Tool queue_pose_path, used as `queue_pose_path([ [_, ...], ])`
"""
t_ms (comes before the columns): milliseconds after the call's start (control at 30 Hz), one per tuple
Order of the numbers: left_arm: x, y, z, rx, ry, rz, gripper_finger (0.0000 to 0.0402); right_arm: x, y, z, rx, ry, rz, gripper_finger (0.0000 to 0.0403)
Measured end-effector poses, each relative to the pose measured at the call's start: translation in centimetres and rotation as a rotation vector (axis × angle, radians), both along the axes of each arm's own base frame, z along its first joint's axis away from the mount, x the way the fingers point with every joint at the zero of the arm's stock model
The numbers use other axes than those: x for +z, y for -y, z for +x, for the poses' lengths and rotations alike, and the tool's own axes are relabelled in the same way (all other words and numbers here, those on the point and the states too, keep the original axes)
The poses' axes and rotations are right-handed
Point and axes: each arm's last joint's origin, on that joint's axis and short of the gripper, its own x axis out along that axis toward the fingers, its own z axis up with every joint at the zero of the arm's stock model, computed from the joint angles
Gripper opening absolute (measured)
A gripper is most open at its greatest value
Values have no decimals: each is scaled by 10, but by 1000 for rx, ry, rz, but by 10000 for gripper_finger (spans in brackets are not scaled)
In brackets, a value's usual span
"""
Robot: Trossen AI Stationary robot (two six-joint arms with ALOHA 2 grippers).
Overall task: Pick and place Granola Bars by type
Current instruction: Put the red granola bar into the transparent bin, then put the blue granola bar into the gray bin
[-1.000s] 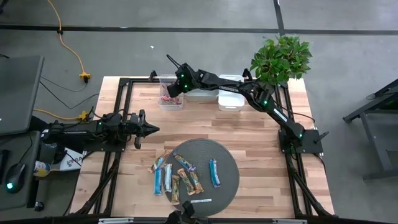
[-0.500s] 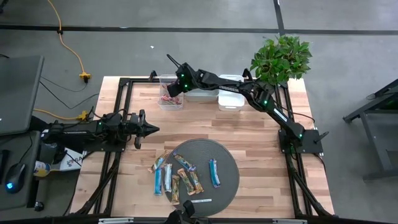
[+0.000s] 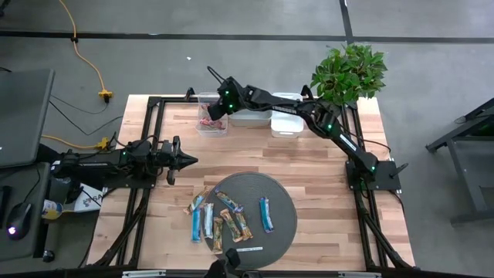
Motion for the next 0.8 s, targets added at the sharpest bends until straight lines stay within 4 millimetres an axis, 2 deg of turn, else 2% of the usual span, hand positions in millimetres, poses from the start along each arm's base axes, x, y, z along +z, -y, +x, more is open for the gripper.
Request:
queue_pose_path([
  [267,0,0,0,0,0,0,0,3,6,-3,25,22,32,180],
  [367,0,0,0,0,0,0,0,13,6,-6,26,40,26,191],
  [600,0,0,0,-1,0,0,0,76,-3,-22,82,115,-83,193],
  [800,0,0,0,-2,0,0,0,143,-29,-47,162,170,-181,193],
])
